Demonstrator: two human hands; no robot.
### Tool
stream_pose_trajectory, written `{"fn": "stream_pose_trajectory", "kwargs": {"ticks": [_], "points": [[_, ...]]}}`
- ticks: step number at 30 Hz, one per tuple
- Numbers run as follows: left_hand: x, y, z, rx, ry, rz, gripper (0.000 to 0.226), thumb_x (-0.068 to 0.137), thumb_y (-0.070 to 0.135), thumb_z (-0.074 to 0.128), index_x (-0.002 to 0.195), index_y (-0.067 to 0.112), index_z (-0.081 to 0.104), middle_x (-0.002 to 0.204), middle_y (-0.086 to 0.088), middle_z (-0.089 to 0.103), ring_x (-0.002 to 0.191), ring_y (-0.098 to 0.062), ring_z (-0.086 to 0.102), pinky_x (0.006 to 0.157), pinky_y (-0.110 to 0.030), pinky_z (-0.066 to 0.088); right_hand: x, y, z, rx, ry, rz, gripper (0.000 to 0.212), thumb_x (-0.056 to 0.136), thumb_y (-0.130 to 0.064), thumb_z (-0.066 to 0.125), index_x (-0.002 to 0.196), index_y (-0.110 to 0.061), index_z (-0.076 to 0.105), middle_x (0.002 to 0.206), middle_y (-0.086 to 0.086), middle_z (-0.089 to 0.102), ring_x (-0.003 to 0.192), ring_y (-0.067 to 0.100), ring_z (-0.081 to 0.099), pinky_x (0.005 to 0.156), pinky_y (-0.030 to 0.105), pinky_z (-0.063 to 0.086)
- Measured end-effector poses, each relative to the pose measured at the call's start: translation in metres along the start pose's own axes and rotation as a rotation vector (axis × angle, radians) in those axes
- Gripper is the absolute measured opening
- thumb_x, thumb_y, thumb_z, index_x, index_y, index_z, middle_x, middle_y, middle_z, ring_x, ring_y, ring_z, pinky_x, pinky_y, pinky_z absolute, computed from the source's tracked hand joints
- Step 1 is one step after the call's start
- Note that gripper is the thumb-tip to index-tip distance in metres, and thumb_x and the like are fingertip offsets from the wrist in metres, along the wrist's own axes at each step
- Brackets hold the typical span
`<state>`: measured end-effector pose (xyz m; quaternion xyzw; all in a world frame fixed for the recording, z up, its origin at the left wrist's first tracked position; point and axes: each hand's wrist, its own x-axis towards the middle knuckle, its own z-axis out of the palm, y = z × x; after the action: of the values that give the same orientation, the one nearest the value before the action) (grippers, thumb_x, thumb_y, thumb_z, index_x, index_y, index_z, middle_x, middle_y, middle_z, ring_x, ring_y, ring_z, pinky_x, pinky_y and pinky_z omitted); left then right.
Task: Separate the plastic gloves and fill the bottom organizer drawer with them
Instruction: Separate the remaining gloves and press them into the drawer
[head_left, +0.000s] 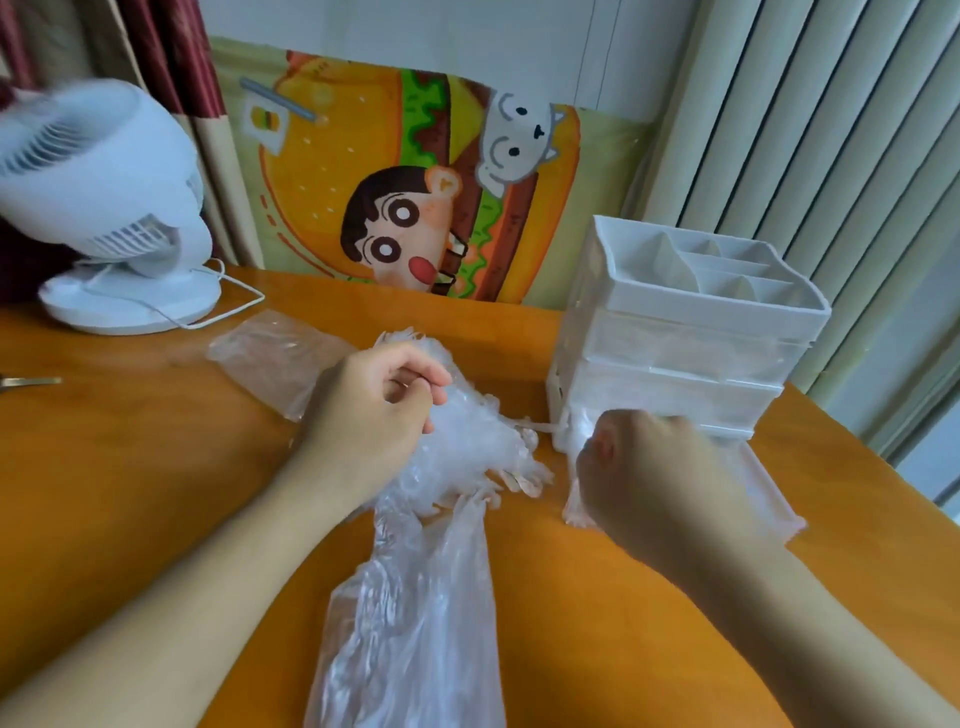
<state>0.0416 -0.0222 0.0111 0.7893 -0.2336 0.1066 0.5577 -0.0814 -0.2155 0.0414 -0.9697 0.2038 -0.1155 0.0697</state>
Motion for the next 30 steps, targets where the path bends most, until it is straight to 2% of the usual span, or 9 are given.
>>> {"fn": "stream_pose_trajectory", "kwargs": {"ticks": [3,5,8,11,14,18,22,26,30], "points": [[-0.009,-0.015,0.009,0.026,0.136,0.002,0.028,0.09,0.004,0.056,0.085,0.026,0.071,0.079,0.011,0.072,0.073,-0.014,0.069,0.07,-0.042,0.06,-0.054,-0.051,-0.006,0.092,-0.367,-0.017,0.073,0.088,-0.088,0.035,0.066,-0.02,0.043,0.07,0.001,0.052,0.067,0.023,0.051,0.057,0.036,0.036],[-0.011,-0.02,0.012,0.023,0.162,0.014,0.021,0.087,0.013,0.054,0.086,0.024,0.071,0.08,0.011,0.072,0.073,-0.011,0.069,0.069,-0.042,0.06,-0.063,-0.07,0.006,0.045,-0.499,-0.088,0.073,0.083,-0.095,0.035,0.074,-0.022,0.045,0.079,-0.002,0.053,0.077,0.022,0.051,0.067,0.039,0.04],[-0.013,-0.022,0.007,-0.001,0.145,0.03,0.021,0.086,0.02,0.05,0.09,0.025,0.07,0.082,0.012,0.071,0.075,-0.009,0.067,0.069,-0.04,0.061,-0.053,-0.082,0.03,0.05,-0.555,-0.106,0.047,0.093,-0.063,0.061,0.082,-0.02,0.044,0.084,-0.004,0.05,0.073,0.019,0.048,0.062,0.032,0.038],[-0.011,-0.027,-0.002,-0.055,0.135,0.016,0.023,0.09,0.015,0.053,0.089,0.03,0.07,0.083,0.011,0.071,0.079,-0.012,0.067,0.072,-0.037,0.06,-0.037,-0.072,0.05,0.227,-0.515,-0.113,0.027,0.093,-0.031,0.063,0.078,-0.016,0.046,0.079,-0.001,0.053,0.067,0.018,0.046,0.05,0.028,0.031],[-0.004,-0.03,-0.012,-0.141,0.207,-0.044,0.03,0.095,0.003,0.054,0.088,0.026,0.071,0.078,0.008,0.069,0.074,-0.016,0.066,0.065,-0.034,0.056,-0.019,-0.057,0.043,0.488,-0.399,-0.122,0.018,0.091,-0.023,0.065,0.082,-0.009,0.061,0.071,0.007,0.067,0.053,0.013,0.051,0.047,0.033,0.04],[0.004,-0.034,-0.02,-0.33,0.281,-0.151,0.031,0.096,-0.001,0.053,0.087,0.021,0.072,0.077,-0.004,0.07,0.067,-0.018,0.066,0.066,-0.039,0.058,0.014,-0.037,0.021,0.84,-0.308,-0.027,0.008,0.096,-0.013,0.074,0.091,-0.007,0.072,0.065,0.003,0.07,0.046,0.012,0.055,0.043,0.02,0.039],[0.004,-0.033,-0.013,-0.432,0.129,-0.233,0.01,0.1,0.029,0.066,0.102,0.028,0.076,0.095,0.006,0.077,0.094,-0.015,0.074,0.088,-0.039,0.057,0.042,-0.028,0.023,1.028,-0.148,-0.032,0.017,0.098,-0.02,0.074,0.098,-0.004,0.072,0.078,0.016,0.071,0.061,0.018,0.059,0.046,0.02,0.038],[-0.005,-0.021,-0.005,-0.466,-0.157,-0.387,0.036,0.08,0.073,0.07,0.086,0.038,0.073,0.098,0.024,0.073,0.097,0.007,0.066,0.096,-0.03,0.045,0.049,-0.04,0.04,1.255,-0.198,-0.082,0.015,0.104,-0.021,0.065,0.106,-0.011,0.076,0.098,0.011,0.08,0.084,0.03,0.078,0.069,0.034,0.056],[-0.009,-0.02,0.004,-0.311,-0.14,-0.427,0.037,0.088,0.065,0.069,0.098,0.03,0.076,0.083,0.008,0.079,0.076,-0.005,0.073,0.072,-0.032,0.056,0.044,-0.048,0.058,1.357,-0.357,-0.125,0.028,0.109,-0.023,0.052,0.115,-0.013,0.078,0.114,0.018,0.078,0.111,0.04,0.073,0.104,0.063,0.052]]}}
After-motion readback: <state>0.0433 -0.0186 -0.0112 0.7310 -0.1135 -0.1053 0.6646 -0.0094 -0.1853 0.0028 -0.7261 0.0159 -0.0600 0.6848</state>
